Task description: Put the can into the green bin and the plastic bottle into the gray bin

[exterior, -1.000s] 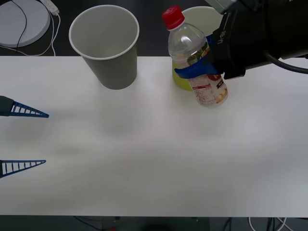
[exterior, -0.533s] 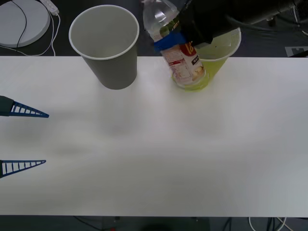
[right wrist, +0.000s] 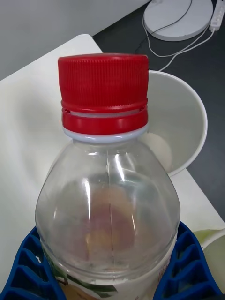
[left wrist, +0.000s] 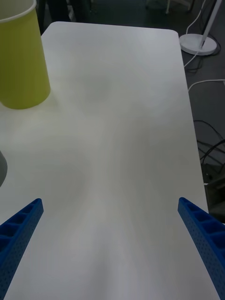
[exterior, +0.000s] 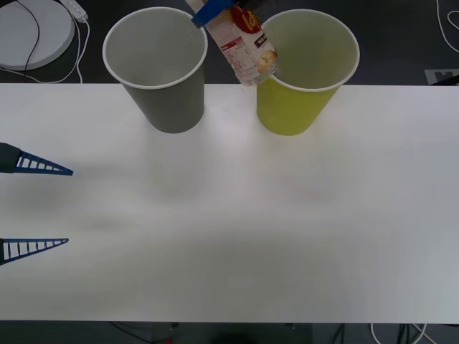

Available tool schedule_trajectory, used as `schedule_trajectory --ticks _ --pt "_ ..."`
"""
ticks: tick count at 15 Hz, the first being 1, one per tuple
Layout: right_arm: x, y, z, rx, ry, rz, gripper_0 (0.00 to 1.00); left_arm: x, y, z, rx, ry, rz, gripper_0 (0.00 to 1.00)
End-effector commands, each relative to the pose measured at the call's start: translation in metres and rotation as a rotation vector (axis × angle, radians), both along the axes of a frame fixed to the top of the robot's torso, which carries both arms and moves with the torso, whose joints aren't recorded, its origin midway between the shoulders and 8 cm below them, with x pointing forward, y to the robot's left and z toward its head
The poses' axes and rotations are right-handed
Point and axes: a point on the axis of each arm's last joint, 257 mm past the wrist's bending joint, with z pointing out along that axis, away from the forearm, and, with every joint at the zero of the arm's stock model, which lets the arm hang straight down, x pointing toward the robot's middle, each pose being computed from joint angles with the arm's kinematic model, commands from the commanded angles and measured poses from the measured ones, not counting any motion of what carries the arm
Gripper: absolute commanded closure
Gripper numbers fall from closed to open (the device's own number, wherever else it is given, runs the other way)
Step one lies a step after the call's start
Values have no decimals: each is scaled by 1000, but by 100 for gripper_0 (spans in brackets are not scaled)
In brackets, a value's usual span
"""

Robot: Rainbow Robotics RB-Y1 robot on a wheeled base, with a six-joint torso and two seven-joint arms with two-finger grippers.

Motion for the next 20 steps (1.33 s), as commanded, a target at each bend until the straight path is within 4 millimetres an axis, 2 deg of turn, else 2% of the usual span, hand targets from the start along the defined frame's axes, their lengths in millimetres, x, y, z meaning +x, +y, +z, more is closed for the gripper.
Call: schedule_trajectory --ticks 1,5,9,15,20 --pt "17 13 4 -16 10 -46 100 0 0 0 0 0 0 0" --pt "43 29 5 -47 -9 -113 100 0 0 0 0 0 0 0" --pt "59 43 9 -57 10 -170 100 0 0 0 0 0 0 0" --pt "71 63 14 -66 22 -232 100 0 0 0 0 0 0 0" --pt "82 85 8 -38 6 -253 100 0 0 0 0 0 0 0"
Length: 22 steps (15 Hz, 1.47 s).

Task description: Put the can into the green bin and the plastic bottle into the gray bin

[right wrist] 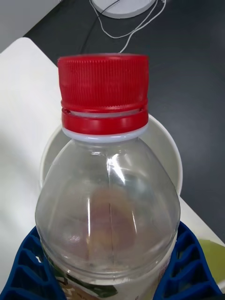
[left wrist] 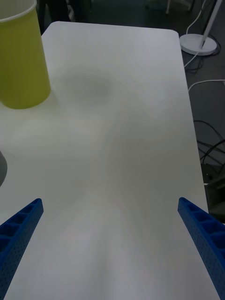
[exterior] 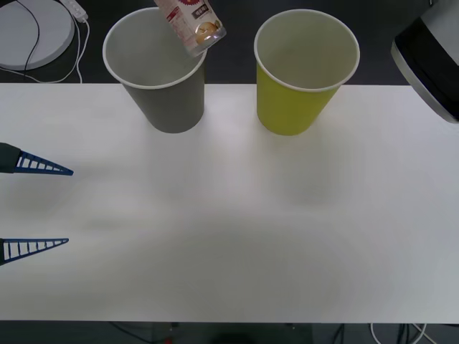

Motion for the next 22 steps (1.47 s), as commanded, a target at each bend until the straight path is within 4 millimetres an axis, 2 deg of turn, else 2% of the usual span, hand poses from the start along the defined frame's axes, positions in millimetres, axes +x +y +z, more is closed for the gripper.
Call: schedule_trajectory --ticks 1,4,9,15,16,17,18,22 --pt "8 12 -6 7 -21 -12 100 0 0 0 0 0 0 0" --pt "15 21 -14 3 -36 -29 100 0 0 0 0 0 0 0" --pt "18 40 -14 36 -54 -38 100 0 0 0 0 0 0 0" --pt "15 46 -17 37 -48 -28 100 0 0 0 0 0 0 0" --pt "15 46 -17 34 -49 -28 84 0 0 0 0 0 0 0" --pt "17 46 -17 37 -56 -30 22 0 0 0 0 0 0 0" --pt "18 45 -18 32 -62 -29 0 0 0 0 0 0 0 0" --pt "18 48 -16 44 -62 -26 0 0 0 0 0 0 0 0"
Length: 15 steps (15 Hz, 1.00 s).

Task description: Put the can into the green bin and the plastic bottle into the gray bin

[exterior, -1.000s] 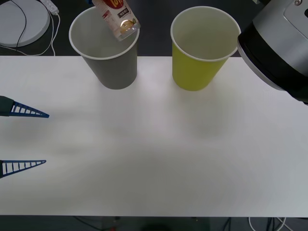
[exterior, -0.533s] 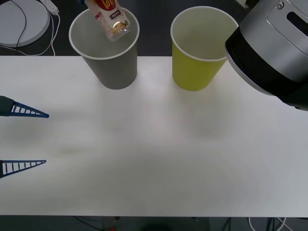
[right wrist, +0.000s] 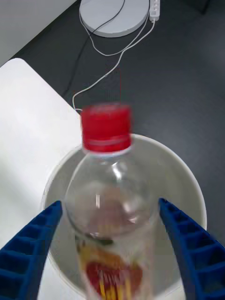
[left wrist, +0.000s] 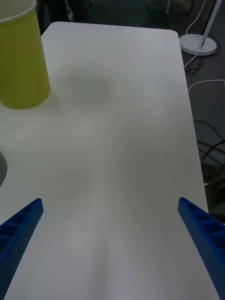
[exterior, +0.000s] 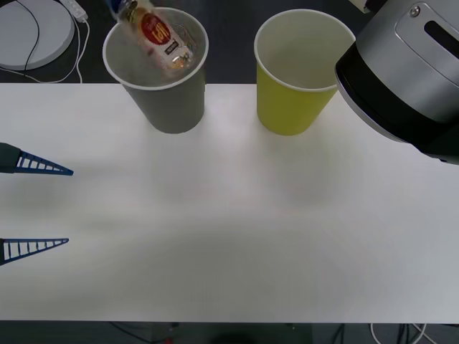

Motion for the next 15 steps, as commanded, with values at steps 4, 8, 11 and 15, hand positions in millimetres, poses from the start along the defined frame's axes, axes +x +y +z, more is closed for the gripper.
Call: schedule_trajectory --ticks 4,8,11,15 --pt "1 2 2 10 -5 1 0 0 0 0 0 0 0 0" --pt "1 1 1 4 -7 0 0 0 0 0 0 0 0 0" --pt "2 0 -1 5 -3 -1 0 0 0 0 0 0 0 0" --pt "6 -8 2 12 -1 4 0 0 0 0 0 0 0 0"
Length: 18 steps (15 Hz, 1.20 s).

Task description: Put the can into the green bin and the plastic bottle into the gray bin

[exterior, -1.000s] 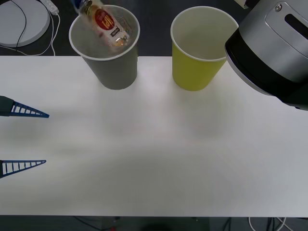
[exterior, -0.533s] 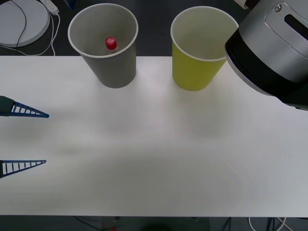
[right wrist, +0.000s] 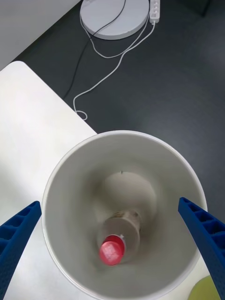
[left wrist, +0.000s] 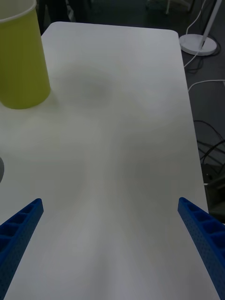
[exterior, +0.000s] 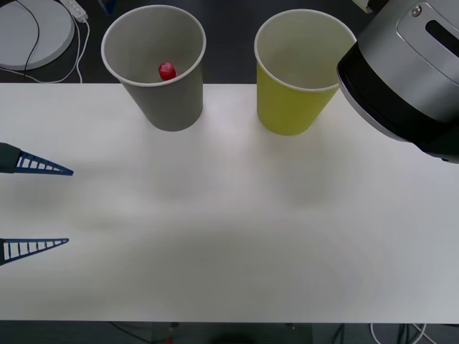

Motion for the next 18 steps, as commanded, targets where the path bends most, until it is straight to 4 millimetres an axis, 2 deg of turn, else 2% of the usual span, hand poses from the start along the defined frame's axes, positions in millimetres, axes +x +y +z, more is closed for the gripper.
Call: schedule_trajectory --ticks 1,9,18 --pt "2 -8 1 14 12 10 0 0 0 0 0 0 0 0" --pt "-5 -60 4 8 5 123 0 0 0 0 0 0 0 0" --pt "-32 -112 -16 -5 -59 252 0 0 0 0 0 0 0 0"
